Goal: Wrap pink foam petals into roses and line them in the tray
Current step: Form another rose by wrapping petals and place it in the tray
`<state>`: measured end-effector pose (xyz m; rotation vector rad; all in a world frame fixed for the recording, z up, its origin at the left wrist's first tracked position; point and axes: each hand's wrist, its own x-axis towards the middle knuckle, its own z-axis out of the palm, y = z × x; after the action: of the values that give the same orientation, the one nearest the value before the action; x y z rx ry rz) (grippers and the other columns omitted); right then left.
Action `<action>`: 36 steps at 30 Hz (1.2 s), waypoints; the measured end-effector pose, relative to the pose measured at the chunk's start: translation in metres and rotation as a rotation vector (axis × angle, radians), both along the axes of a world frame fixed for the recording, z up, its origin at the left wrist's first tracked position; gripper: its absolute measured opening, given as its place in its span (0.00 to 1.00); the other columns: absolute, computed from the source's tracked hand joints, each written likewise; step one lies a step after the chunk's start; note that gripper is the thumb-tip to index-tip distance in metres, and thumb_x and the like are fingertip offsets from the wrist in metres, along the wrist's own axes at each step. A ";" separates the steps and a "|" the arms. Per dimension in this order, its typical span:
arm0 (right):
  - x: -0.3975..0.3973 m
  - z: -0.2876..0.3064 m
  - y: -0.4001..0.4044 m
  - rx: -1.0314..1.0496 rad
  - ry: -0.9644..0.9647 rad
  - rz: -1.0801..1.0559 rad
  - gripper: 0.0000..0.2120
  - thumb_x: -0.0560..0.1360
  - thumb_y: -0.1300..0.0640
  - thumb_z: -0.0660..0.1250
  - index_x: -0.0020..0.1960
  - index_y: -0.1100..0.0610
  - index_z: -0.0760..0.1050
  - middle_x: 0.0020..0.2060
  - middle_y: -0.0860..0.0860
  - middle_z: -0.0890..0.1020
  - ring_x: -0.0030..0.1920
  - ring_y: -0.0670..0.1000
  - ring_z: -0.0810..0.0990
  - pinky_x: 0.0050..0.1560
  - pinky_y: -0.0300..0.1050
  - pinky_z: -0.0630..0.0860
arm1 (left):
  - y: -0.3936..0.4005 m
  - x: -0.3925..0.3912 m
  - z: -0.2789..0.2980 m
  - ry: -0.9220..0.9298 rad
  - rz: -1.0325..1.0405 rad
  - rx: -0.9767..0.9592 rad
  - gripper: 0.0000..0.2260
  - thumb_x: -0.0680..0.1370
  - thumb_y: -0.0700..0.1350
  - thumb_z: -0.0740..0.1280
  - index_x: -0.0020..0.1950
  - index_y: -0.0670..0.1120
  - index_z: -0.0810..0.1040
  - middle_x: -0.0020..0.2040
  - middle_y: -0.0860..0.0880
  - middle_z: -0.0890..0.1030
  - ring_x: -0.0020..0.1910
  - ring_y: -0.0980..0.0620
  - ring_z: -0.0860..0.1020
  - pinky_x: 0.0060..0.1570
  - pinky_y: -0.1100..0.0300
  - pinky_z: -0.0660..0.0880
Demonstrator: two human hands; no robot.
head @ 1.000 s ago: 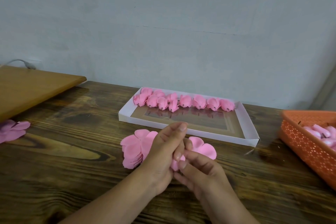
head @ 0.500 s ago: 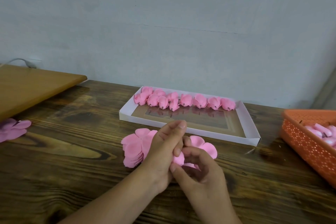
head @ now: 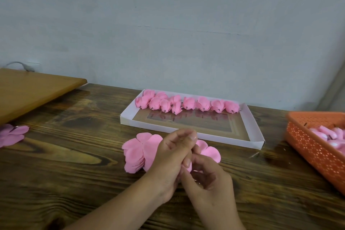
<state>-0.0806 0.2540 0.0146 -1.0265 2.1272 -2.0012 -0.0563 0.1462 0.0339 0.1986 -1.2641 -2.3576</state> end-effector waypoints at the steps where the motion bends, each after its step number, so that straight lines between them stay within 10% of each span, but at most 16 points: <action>1: 0.001 -0.003 -0.002 0.017 0.107 -0.076 0.15 0.69 0.59 0.76 0.50 0.42 0.82 0.44 0.44 0.85 0.41 0.48 0.85 0.40 0.39 0.81 | 0.000 0.000 0.000 0.000 0.017 0.006 0.08 0.65 0.50 0.76 0.43 0.53 0.86 0.21 0.49 0.68 0.35 0.52 0.80 0.38 0.53 0.81; 4: 0.001 -0.007 -0.004 0.033 0.274 -0.165 0.14 0.67 0.59 0.78 0.49 0.45 0.81 0.44 0.41 0.83 0.42 0.46 0.84 0.39 0.39 0.81 | -0.001 -0.001 0.001 0.002 0.035 0.018 0.06 0.66 0.49 0.75 0.42 0.53 0.86 0.21 0.49 0.67 0.34 0.54 0.80 0.37 0.54 0.80; 12: -0.004 0.015 0.003 -0.026 -0.307 0.283 0.11 0.73 0.65 0.73 0.47 0.50 0.85 0.40 0.52 0.87 0.42 0.47 0.86 0.43 0.35 0.79 | -0.009 0.002 0.001 0.054 -0.039 0.037 0.07 0.68 0.51 0.77 0.44 0.53 0.85 0.20 0.52 0.65 0.36 0.54 0.79 0.43 0.50 0.77; 21: -0.003 -0.006 -0.004 0.050 0.538 -0.239 0.13 0.64 0.59 0.76 0.48 0.52 0.82 0.44 0.40 0.82 0.40 0.39 0.81 0.42 0.22 0.72 | -0.004 0.000 0.002 0.007 0.007 0.085 0.03 0.67 0.48 0.75 0.40 0.53 0.86 0.21 0.50 0.66 0.33 0.54 0.79 0.35 0.57 0.77; 25: 0.006 0.002 -0.003 0.015 -0.039 0.087 0.21 0.70 0.60 0.77 0.49 0.35 0.79 0.44 0.39 0.85 0.43 0.40 0.84 0.42 0.30 0.78 | -0.009 0.002 0.004 0.006 -0.020 0.115 0.03 0.70 0.48 0.74 0.42 0.52 0.86 0.20 0.51 0.65 0.34 0.53 0.79 0.41 0.54 0.79; 29: -0.001 0.011 0.000 -0.025 -0.243 0.254 0.11 0.74 0.62 0.73 0.48 0.46 0.84 0.41 0.50 0.87 0.44 0.48 0.86 0.47 0.39 0.81 | -0.008 0.002 0.001 -0.010 -0.060 0.047 0.03 0.71 0.49 0.74 0.43 0.53 0.86 0.19 0.51 0.66 0.37 0.54 0.80 0.48 0.50 0.76; 36: 0.000 -0.006 0.000 0.096 0.277 -0.102 0.17 0.67 0.61 0.79 0.48 0.43 0.80 0.43 0.41 0.83 0.40 0.45 0.84 0.38 0.41 0.82 | -0.005 -0.001 -0.002 -0.018 0.005 0.033 0.08 0.67 0.47 0.75 0.45 0.51 0.87 0.21 0.49 0.66 0.34 0.52 0.79 0.39 0.55 0.80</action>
<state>-0.0803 0.2538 0.0088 -1.2691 2.4316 -1.8707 -0.0570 0.1412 0.0317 0.2340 -1.2324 -2.3790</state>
